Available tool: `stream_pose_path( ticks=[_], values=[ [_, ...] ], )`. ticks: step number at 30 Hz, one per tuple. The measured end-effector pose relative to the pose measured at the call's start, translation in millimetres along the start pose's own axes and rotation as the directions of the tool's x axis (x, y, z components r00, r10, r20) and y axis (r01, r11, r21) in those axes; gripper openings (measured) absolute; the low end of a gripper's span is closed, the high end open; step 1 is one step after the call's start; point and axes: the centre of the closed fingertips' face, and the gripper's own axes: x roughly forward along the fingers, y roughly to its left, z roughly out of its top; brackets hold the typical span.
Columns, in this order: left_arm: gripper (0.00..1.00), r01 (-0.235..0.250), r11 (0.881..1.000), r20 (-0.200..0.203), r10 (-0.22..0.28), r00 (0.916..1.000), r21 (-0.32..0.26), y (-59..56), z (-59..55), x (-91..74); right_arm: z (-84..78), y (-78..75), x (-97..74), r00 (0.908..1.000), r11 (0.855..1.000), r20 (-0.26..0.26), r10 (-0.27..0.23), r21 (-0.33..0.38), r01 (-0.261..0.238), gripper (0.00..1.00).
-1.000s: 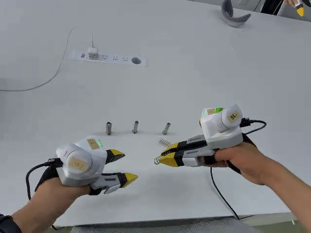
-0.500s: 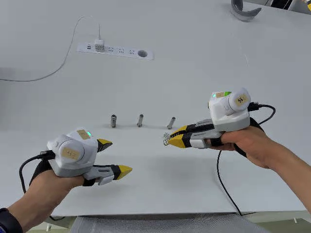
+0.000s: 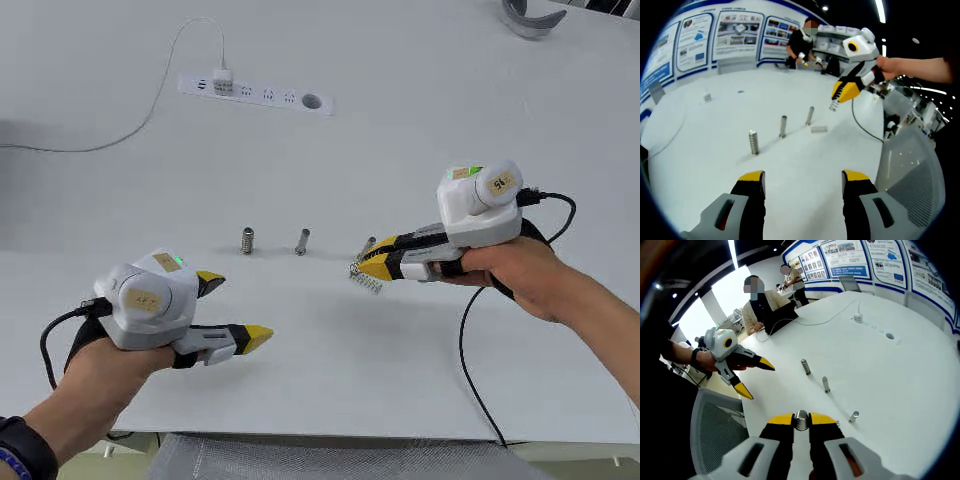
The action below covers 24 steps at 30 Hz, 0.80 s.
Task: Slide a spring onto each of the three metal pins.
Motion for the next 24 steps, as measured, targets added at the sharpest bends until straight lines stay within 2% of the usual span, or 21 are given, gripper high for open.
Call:
stream_pose_path(
  ticks=[13,24],
  values=[
    [0.67,-0.065,0.997,0.027,0.066,0.9975,-0.046,22.0,2.4,-6.6,12.7,-15.2,11.5,0.9994,0.999,-0.03,-0.02,-0.033,0.019,0.12],
    [0.69,-0.08,0.996,0.022,0.081,0.9965,-0.044,22.0,1.8,-10.4,22.9,-30.2,20.1,0.9982,0.998,-0.047,-0.037,-0.05,0.034,0.12]
  ],
)
